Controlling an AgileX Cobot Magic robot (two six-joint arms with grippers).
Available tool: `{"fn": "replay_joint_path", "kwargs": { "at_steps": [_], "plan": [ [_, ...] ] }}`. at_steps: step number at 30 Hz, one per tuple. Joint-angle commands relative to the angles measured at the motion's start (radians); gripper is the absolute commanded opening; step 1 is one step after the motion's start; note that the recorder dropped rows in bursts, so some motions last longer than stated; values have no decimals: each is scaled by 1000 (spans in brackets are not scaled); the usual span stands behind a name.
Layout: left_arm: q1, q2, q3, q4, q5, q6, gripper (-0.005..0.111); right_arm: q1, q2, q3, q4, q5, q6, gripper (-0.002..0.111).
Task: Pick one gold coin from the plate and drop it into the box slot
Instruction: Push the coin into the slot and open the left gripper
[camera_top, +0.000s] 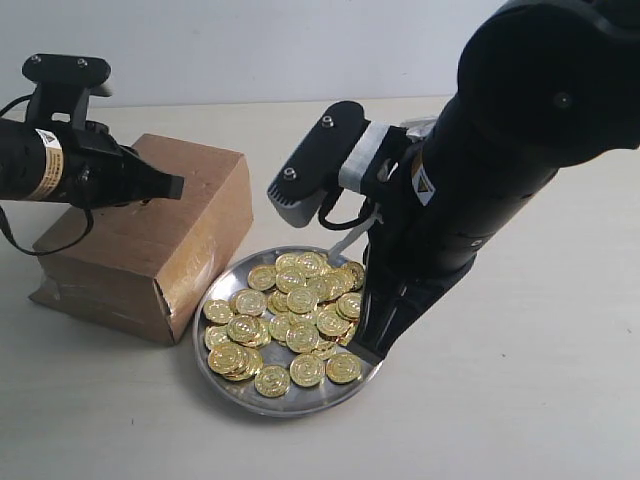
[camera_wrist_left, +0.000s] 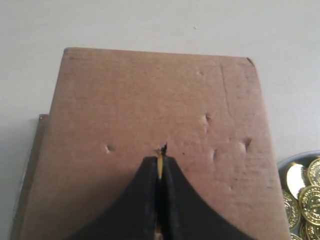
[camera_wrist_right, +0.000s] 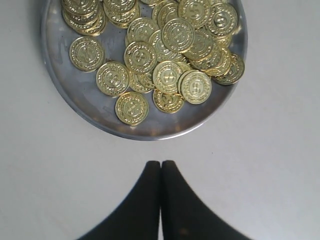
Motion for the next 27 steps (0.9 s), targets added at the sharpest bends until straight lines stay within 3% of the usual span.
{"fn": "replay_joint_path", "kwargs": {
  "at_steps": [1, 17, 20, 22, 25, 27],
  "plan": [
    [-6, 13, -13, -4, 13, 4, 0, 1, -10, 7, 4, -11, 4, 0],
    [-6, 51, -13, -4, -37, 4, 3, 1, -10, 7, 15, -11, 4, 0],
    [-6, 51, -13, -4, -41, 4, 18, 1, -10, 7, 15, -11, 4, 0],
    [-6, 51, -13, -4, -41, 4, 38, 1, -10, 7, 15, -11, 4, 0],
    [-6, 47, -13, -4, -46, 4, 56, 1, -10, 7, 15, -11, 6, 0],
    [-6, 31, -13, -4, -46, 4, 57, 1, -10, 7, 15, -11, 6, 0]
  ]
}}
